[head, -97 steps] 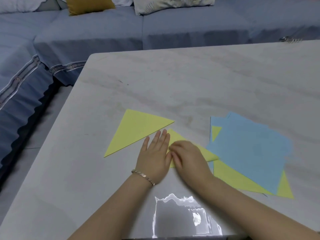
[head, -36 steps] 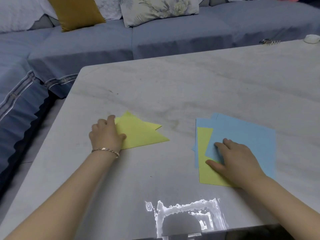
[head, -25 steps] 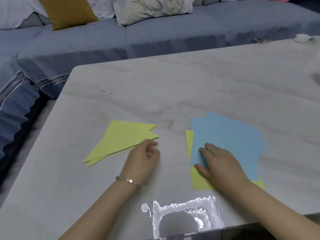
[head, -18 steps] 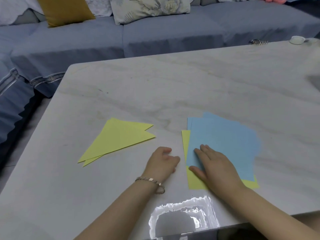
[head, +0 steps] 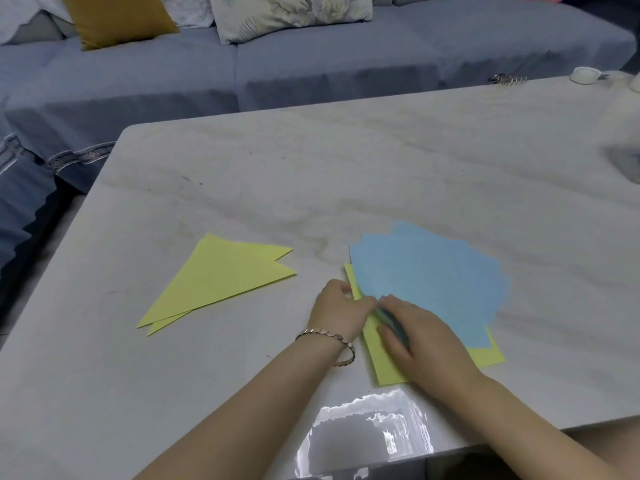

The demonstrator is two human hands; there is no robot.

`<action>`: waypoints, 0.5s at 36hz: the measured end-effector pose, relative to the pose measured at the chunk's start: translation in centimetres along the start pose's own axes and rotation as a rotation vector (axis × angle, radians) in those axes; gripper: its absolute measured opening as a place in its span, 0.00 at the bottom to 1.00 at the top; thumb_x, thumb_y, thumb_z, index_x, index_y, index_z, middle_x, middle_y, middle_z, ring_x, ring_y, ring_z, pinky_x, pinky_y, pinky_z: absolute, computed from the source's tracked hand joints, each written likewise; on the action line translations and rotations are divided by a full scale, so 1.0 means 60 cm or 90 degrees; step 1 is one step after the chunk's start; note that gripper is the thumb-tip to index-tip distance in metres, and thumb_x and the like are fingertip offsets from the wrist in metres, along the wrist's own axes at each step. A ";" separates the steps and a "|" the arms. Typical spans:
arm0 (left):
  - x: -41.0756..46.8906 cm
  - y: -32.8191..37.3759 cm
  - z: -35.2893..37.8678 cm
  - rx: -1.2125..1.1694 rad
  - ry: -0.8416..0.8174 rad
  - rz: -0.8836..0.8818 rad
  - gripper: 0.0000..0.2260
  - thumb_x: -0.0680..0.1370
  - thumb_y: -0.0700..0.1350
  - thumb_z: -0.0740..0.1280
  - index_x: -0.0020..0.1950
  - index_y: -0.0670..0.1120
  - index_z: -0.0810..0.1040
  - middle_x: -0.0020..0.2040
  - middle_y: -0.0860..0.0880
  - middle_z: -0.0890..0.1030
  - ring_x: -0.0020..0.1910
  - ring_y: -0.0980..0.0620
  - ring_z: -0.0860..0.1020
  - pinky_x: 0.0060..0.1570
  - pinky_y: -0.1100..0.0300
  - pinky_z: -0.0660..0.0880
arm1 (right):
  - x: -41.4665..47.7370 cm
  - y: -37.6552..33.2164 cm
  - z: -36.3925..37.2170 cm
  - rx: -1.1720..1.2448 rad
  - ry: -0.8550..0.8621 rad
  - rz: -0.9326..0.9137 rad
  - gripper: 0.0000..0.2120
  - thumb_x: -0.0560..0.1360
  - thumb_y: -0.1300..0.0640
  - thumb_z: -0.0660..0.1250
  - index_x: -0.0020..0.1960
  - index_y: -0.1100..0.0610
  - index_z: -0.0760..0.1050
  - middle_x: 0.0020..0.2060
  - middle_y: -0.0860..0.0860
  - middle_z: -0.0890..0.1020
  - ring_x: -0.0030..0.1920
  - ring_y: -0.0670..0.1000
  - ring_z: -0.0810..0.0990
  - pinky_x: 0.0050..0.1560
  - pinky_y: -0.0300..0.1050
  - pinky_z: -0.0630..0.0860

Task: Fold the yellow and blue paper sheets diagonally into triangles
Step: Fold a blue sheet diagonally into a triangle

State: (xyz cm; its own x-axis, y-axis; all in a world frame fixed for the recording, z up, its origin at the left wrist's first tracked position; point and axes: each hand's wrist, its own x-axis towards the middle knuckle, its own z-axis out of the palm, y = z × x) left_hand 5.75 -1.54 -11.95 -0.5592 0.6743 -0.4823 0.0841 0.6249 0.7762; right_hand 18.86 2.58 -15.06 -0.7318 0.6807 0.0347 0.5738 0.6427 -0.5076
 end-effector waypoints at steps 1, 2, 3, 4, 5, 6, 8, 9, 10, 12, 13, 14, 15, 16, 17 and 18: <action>-0.001 0.001 -0.001 0.010 0.018 0.000 0.22 0.72 0.49 0.68 0.63 0.44 0.68 0.61 0.44 0.73 0.54 0.49 0.74 0.51 0.62 0.68 | 0.001 0.000 0.001 -0.016 0.037 -0.013 0.23 0.71 0.48 0.54 0.58 0.59 0.77 0.56 0.55 0.81 0.55 0.54 0.80 0.55 0.45 0.74; -0.002 0.002 -0.004 0.020 0.040 0.006 0.24 0.72 0.51 0.67 0.66 0.45 0.66 0.64 0.44 0.69 0.58 0.49 0.72 0.54 0.61 0.67 | 0.001 -0.003 0.003 -0.040 0.077 -0.036 0.21 0.72 0.51 0.54 0.54 0.59 0.79 0.52 0.55 0.83 0.51 0.54 0.82 0.50 0.46 0.77; -0.005 0.004 -0.008 0.021 0.058 0.012 0.26 0.73 0.53 0.66 0.67 0.45 0.65 0.66 0.44 0.67 0.61 0.48 0.70 0.59 0.60 0.66 | 0.000 -0.005 0.005 -0.069 0.117 -0.063 0.20 0.73 0.53 0.53 0.52 0.59 0.80 0.50 0.55 0.84 0.49 0.53 0.83 0.46 0.45 0.78; -0.007 0.007 -0.013 0.011 0.065 0.012 0.28 0.73 0.55 0.66 0.68 0.45 0.64 0.66 0.45 0.66 0.64 0.47 0.68 0.62 0.58 0.64 | -0.001 -0.010 0.008 -0.093 0.153 -0.096 0.20 0.76 0.54 0.51 0.51 0.60 0.80 0.50 0.55 0.84 0.48 0.53 0.83 0.47 0.43 0.78; -0.008 0.009 -0.020 -0.015 0.055 -0.001 0.29 0.73 0.56 0.66 0.68 0.44 0.64 0.66 0.45 0.68 0.64 0.47 0.70 0.64 0.57 0.65 | -0.002 -0.018 0.012 -0.105 0.178 -0.131 0.23 0.79 0.54 0.47 0.52 0.61 0.80 0.50 0.56 0.83 0.49 0.54 0.83 0.50 0.44 0.75; -0.009 0.011 -0.030 -0.060 0.039 -0.019 0.28 0.73 0.56 0.67 0.67 0.42 0.67 0.64 0.45 0.71 0.61 0.46 0.73 0.63 0.55 0.69 | -0.003 -0.026 0.015 -0.105 0.196 -0.172 0.26 0.80 0.54 0.43 0.53 0.61 0.79 0.51 0.56 0.83 0.50 0.54 0.82 0.52 0.44 0.72; -0.009 0.013 -0.052 -0.173 -0.009 -0.046 0.19 0.72 0.48 0.69 0.58 0.37 0.75 0.54 0.44 0.80 0.48 0.46 0.80 0.51 0.56 0.77 | -0.004 -0.044 0.024 -0.091 0.212 -0.258 0.23 0.80 0.54 0.43 0.55 0.60 0.76 0.51 0.56 0.83 0.52 0.54 0.81 0.52 0.43 0.70; -0.009 0.011 -0.065 -0.198 -0.020 -0.047 0.12 0.73 0.42 0.69 0.52 0.36 0.78 0.47 0.43 0.82 0.41 0.47 0.80 0.42 0.58 0.78 | -0.003 -0.052 0.029 -0.078 0.204 -0.299 0.20 0.80 0.54 0.44 0.56 0.59 0.73 0.52 0.56 0.82 0.54 0.53 0.79 0.53 0.43 0.70; -0.007 0.008 -0.080 -0.185 -0.014 -0.039 0.06 0.73 0.36 0.67 0.48 0.37 0.78 0.43 0.42 0.81 0.37 0.47 0.79 0.38 0.59 0.77 | -0.003 -0.057 0.034 -0.068 0.195 -0.338 0.17 0.80 0.55 0.47 0.57 0.59 0.72 0.53 0.56 0.82 0.55 0.52 0.76 0.53 0.43 0.69; -0.001 -0.002 -0.106 -0.107 0.023 0.003 0.08 0.73 0.31 0.63 0.47 0.40 0.78 0.43 0.42 0.80 0.37 0.46 0.78 0.38 0.58 0.76 | -0.001 -0.057 0.039 -0.062 0.178 -0.373 0.12 0.77 0.59 0.55 0.58 0.57 0.70 0.55 0.55 0.81 0.57 0.51 0.73 0.54 0.43 0.69; 0.000 -0.007 -0.118 -0.090 0.033 0.030 0.09 0.73 0.30 0.62 0.48 0.42 0.78 0.43 0.42 0.80 0.36 0.48 0.79 0.38 0.58 0.76 | 0.000 -0.054 0.038 -0.063 0.171 -0.361 0.16 0.72 0.62 0.59 0.59 0.57 0.70 0.57 0.55 0.80 0.58 0.51 0.72 0.55 0.43 0.68; 0.001 -0.012 -0.131 -0.093 0.035 0.049 0.10 0.74 0.30 0.62 0.48 0.43 0.77 0.41 0.44 0.81 0.33 0.51 0.80 0.36 0.60 0.77 | 0.002 -0.046 0.038 -0.059 0.165 -0.341 0.23 0.65 0.65 0.63 0.60 0.57 0.70 0.58 0.56 0.79 0.59 0.51 0.71 0.56 0.44 0.67; 0.000 -0.015 -0.144 -0.105 0.029 0.055 0.11 0.74 0.30 0.62 0.49 0.44 0.77 0.39 0.45 0.81 0.29 0.55 0.80 0.33 0.63 0.77 | 0.004 -0.035 0.036 -0.052 0.154 -0.317 0.29 0.60 0.68 0.66 0.61 0.56 0.70 0.59 0.56 0.78 0.60 0.52 0.71 0.57 0.44 0.67; 0.001 -0.019 -0.156 -0.117 0.024 0.052 0.11 0.74 0.31 0.62 0.50 0.45 0.77 0.37 0.47 0.81 0.27 0.57 0.80 0.32 0.64 0.77 | 0.008 -0.025 0.033 -0.044 0.146 -0.296 0.33 0.56 0.69 0.68 0.60 0.55 0.70 0.59 0.56 0.78 0.60 0.52 0.71 0.58 0.45 0.66; 0.000 -0.024 -0.168 -0.116 0.014 0.043 0.12 0.74 0.31 0.62 0.51 0.46 0.76 0.38 0.47 0.81 0.29 0.55 0.80 0.35 0.62 0.78 | 0.011 -0.018 0.027 -0.039 0.136 -0.280 0.32 0.57 0.70 0.68 0.59 0.54 0.71 0.59 0.56 0.78 0.60 0.52 0.71 0.58 0.45 0.66; 0.002 -0.031 -0.180 -0.115 0.007 0.032 0.12 0.74 0.32 0.63 0.52 0.46 0.76 0.40 0.45 0.81 0.33 0.52 0.81 0.40 0.58 0.78 | 0.015 -0.013 0.020 -0.032 0.129 -0.281 0.27 0.61 0.68 0.67 0.58 0.53 0.71 0.58 0.56 0.79 0.60 0.52 0.71 0.57 0.45 0.66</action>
State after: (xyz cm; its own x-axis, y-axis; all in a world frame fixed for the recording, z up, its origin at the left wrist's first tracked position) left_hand -3.41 -6.85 -9.05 -0.5677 0.6978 -0.4369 -0.0368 0.5087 0.8602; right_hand 17.32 2.26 -15.68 -0.8253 0.3913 0.4072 0.2458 0.8981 -0.3648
